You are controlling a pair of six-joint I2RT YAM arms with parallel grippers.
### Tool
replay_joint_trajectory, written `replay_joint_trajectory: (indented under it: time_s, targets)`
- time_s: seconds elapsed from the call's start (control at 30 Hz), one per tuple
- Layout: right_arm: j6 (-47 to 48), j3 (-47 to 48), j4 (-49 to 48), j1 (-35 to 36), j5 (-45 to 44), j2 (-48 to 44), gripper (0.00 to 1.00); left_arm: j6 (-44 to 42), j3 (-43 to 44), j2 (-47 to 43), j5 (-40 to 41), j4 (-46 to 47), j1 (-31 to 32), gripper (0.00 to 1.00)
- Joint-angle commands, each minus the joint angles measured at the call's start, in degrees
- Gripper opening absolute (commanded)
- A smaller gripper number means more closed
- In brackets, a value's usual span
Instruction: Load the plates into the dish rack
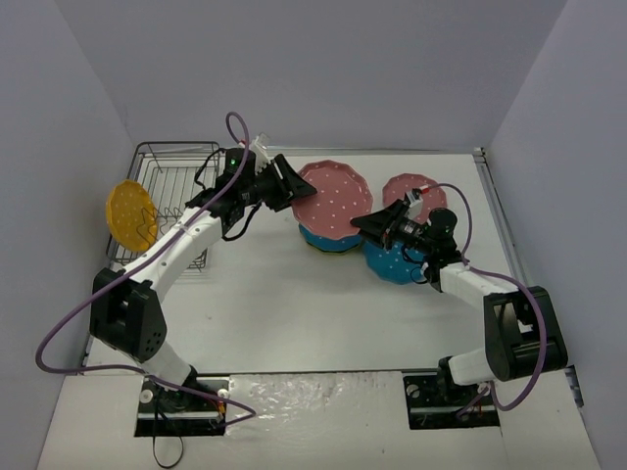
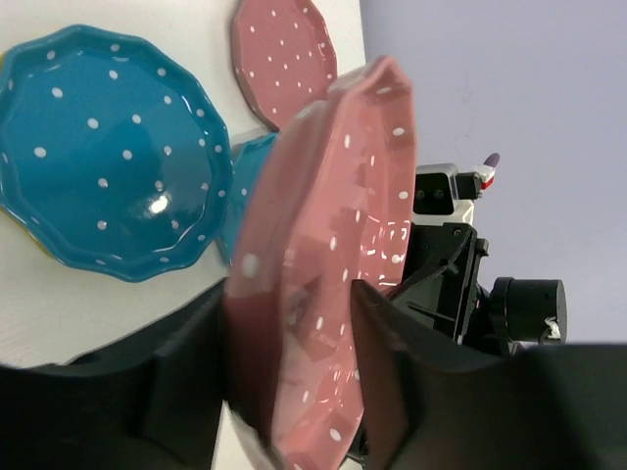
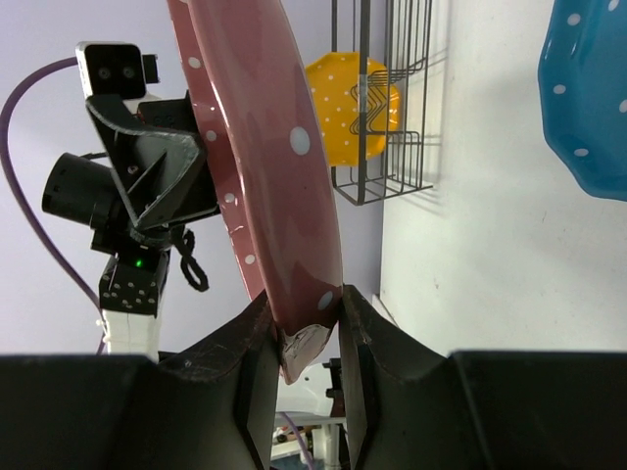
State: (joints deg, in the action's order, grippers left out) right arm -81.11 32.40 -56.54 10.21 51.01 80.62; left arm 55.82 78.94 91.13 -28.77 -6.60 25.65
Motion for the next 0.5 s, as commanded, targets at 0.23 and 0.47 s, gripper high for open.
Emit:
replay_joint_trajectory:
  time_s: [0.23, 0.47]
  targets:
    - [1.3, 3.3, -11.4, 1.0, 3.1, -3.9, 0.06, 2.0, 2.6, -3.0, -6.5, 8.1, 0.5, 0.0]
    - [19.7, 8.9, 14.7, 1.0, 3.2, -6.9, 0.86, -2.3, 4.1, -5.2, -5.0, 3.0, -0.8, 0.0]
